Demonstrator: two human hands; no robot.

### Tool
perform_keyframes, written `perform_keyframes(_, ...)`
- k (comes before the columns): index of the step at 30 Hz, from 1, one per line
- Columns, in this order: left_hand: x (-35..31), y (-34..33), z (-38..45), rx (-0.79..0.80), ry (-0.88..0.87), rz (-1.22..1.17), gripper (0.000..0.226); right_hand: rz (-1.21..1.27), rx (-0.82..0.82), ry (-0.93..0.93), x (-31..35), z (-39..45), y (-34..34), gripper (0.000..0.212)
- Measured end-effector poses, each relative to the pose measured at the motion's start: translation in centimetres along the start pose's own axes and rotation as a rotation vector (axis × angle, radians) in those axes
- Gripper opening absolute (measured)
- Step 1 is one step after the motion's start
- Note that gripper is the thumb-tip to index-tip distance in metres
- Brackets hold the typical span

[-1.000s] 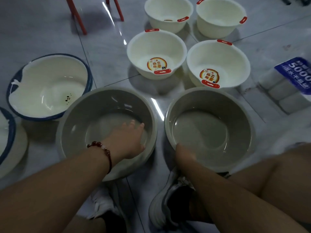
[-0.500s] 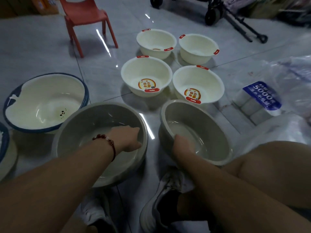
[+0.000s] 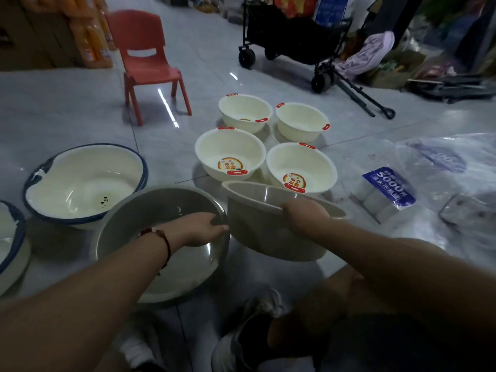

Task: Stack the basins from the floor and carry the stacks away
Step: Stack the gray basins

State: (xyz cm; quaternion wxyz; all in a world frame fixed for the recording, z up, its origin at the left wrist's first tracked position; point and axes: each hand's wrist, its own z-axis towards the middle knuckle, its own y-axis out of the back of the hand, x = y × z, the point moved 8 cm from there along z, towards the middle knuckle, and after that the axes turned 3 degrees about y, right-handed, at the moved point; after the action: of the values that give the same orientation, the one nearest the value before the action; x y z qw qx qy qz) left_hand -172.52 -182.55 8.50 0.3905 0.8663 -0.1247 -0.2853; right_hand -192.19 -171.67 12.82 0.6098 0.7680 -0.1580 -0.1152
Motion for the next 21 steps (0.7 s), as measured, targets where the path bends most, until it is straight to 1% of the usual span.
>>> perform_keyframes(2, 0.5, 0.5, -0.9, 0.011, 0.042, -0.241, 0.061, -0.028, -0.028, 0.053, 0.6, -0.9, 2.3, 0.022)
perform_keyframes(5, 2.2, 1.0, -2.5, 0.024, 0.176, -0.651, 0.075, -0.007, -0.071, 0.125, 1.8, -2.4, 5.7, 0.022)
perform_keyframes(7, 3.3, 2.0, -3.3, -0.017, 0.199, -0.872, 0.077, -0.025, -0.095, 0.188, 3.1, -3.2, 7.4, 0.021)
perform_keyframes(11, 5.9, 4.3, -4.9, -0.106, 0.270, -1.316, 0.076, -0.064, -0.142, 0.319, 6.6, -4.1, 9.3, 0.020)
perform_keyframes(13, 7.5, 4.3, -5.8, -0.136, 0.353, -1.449, 0.067, -0.071, -0.170, 0.393, 8.3, -4.2, 9.8, 0.019)
perform_keyframes(15, 9.5, 3.8, -6.5, -0.189, 0.453, -1.521, 0.048, -0.111, -0.229, 0.488, 10.0, -4.0, 10.1, 0.017)
perform_keyframes(18, 12.4, 3.9, -6.9, -0.306, 0.515, -1.606, 0.029, -0.171, -0.401, 0.602, 11.8, -3.2, 10.6, 0.019)
perform_keyframes(20, 13.9, 4.2, -7.7, -0.389, 0.533, -1.631, 0.015, -0.085, -0.473, 0.552, 11.9, -1.8, 10.5, 0.028)
perform_keyframes(21, 14.7, 4.2, -8.2, -0.421, 0.547, -1.639, 0.011, 0.018, -0.471, 0.456, 11.3, -0.3, 10.1, 0.039)
